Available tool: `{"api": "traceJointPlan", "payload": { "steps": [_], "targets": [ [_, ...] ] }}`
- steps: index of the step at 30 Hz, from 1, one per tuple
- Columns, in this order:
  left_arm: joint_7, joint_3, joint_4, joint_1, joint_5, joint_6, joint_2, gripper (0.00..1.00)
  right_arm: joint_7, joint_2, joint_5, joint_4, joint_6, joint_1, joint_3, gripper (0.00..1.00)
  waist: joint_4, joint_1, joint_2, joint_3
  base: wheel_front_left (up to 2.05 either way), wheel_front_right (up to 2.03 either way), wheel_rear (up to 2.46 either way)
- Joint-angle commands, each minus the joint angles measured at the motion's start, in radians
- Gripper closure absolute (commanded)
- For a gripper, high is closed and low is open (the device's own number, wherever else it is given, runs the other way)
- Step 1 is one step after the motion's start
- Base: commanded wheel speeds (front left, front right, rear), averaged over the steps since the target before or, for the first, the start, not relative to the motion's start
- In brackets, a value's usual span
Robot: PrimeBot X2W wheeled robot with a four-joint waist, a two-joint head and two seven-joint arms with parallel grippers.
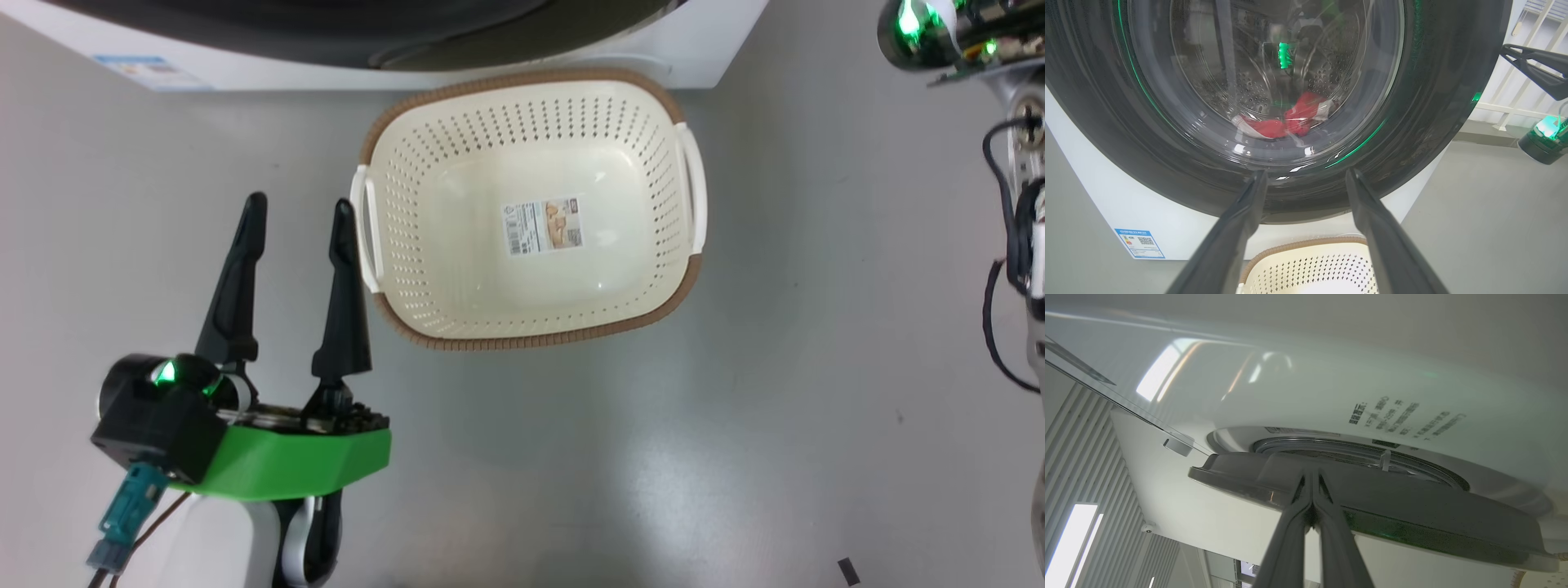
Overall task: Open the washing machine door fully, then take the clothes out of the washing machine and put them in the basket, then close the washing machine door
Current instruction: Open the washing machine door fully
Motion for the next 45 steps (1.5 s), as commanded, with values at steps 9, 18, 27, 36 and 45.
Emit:
{"api": "traceJointPlan", "payload": {
  "steps": [9,18,27,36,45],
  "targets": [
    [-0.008,0.004,-0.024,-0.035,0.000,0.009,0.018,0.00,0.147,0.037,0.031,0.043,0.001,-0.126,-0.016,1.00,0.027,0.0000,0.0000,0.066,0.00,0.00,0.00],
    [-0.008,-0.014,-0.033,-0.062,-0.084,0.005,0.018,0.00,0.245,0.020,0.007,0.117,0.001,-0.203,-0.019,1.00,0.055,0.0000,0.0000,0.086,0.00,0.00,0.00],
    [-0.008,-0.031,-0.021,-0.076,-0.099,0.012,0.018,0.00,0.346,0.021,0.016,0.206,0.001,-0.261,0.010,1.00,0.064,0.0000,0.0000,0.092,0.00,0.00,0.00],
    [-0.008,-0.027,0.000,-0.066,-0.077,0.013,0.018,0.00,0.449,0.014,0.037,0.239,0.001,-0.264,0.054,1.00,0.051,0.0000,0.0000,0.079,0.00,0.00,0.00],
    [-0.008,-0.016,0.017,-0.053,-0.070,0.010,0.018,0.00,0.515,0.004,0.038,0.252,0.001,-0.224,0.097,1.00,0.046,0.0000,0.0000,0.033,0.00,0.00,0.00]
  ]
}}
